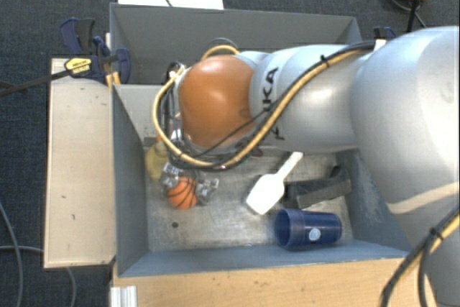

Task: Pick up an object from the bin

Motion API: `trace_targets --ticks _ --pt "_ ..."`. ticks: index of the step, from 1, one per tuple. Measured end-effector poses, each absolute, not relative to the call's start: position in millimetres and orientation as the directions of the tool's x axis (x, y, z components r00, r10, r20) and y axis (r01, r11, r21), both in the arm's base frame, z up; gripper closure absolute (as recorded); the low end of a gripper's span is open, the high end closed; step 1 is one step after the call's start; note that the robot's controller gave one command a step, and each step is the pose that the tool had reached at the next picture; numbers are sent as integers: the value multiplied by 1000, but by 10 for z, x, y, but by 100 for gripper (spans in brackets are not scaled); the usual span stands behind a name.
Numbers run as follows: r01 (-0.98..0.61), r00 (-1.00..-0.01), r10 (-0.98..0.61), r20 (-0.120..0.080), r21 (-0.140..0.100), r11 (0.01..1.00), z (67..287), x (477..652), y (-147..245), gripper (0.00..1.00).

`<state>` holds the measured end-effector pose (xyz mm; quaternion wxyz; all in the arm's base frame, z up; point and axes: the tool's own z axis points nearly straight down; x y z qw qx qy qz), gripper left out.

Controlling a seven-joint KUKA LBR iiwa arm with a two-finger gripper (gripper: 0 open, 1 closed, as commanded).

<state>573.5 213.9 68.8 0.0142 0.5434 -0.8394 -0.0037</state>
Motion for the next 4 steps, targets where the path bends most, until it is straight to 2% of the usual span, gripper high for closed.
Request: trace_targets --ticks 1,2,3,4 --pt "-972 -233 -973 -4 11 233 704 5757 1999 100" --pt "-1000 3 -1000 -5 -6 -3 718 5264 1990 100" --pt "-995 99 -995 -1 5 -99 705 5159 2238 100" --pt "-997 78 -997 -1 10 -78 1151 5069 2103 100"
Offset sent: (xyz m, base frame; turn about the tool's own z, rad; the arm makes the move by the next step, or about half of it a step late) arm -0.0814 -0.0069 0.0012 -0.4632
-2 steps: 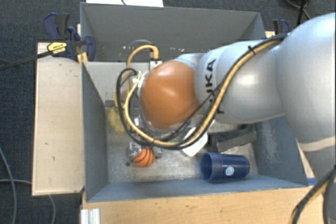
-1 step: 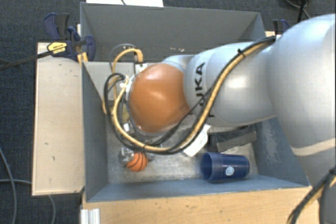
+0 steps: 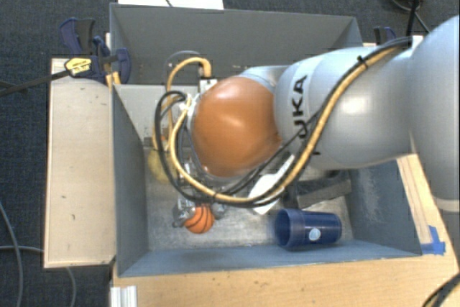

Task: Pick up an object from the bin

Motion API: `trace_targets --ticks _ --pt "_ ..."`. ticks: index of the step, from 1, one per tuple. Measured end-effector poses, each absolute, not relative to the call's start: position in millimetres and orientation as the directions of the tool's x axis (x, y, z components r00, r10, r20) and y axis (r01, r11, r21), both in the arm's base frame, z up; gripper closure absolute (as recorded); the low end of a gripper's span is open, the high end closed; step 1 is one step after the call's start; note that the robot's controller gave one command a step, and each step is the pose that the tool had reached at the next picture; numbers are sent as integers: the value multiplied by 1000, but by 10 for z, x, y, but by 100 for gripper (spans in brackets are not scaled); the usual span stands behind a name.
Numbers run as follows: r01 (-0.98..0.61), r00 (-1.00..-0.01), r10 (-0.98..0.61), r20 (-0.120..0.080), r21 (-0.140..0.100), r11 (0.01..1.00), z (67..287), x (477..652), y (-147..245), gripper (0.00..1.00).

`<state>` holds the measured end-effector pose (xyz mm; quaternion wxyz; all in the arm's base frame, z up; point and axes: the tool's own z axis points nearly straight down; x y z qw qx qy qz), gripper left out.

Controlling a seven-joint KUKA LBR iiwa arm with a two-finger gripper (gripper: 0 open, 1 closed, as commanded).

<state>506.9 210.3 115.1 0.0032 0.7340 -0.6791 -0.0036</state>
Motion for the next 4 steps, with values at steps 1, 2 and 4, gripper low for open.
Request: trace_targets --ticks 1,2,4 --pt "-998 58 -998 -6 -13 -58 1388 5185 2087 100" --pt "-984 175 -984 -3 -4 -175 799 5121 1863 100" --pt "-874 486 -874 -11 -24 -486 704 5032 1699 100"
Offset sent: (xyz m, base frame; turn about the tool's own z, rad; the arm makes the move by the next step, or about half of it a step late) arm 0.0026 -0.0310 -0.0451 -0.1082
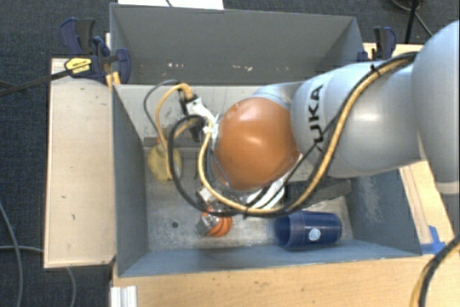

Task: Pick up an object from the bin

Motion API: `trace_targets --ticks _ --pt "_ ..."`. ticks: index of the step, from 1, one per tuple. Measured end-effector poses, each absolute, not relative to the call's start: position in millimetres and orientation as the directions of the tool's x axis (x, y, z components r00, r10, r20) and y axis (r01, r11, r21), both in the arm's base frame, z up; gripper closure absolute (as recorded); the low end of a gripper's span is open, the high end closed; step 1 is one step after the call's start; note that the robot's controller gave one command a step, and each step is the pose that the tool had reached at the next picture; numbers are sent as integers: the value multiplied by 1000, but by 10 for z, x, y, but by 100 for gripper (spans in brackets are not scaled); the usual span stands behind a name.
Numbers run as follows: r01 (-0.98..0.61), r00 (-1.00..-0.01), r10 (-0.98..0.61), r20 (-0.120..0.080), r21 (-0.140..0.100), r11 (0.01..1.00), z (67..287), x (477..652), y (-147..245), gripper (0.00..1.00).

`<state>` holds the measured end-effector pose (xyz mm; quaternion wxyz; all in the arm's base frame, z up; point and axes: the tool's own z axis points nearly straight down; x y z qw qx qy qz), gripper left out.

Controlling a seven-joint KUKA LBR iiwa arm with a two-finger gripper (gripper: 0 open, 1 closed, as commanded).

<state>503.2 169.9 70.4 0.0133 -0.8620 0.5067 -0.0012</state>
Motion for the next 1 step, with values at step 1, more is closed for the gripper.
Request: trace_targets --ticks 1 --pt "-879 476 -880 -5 -17 -476 722 4871 1283 100"
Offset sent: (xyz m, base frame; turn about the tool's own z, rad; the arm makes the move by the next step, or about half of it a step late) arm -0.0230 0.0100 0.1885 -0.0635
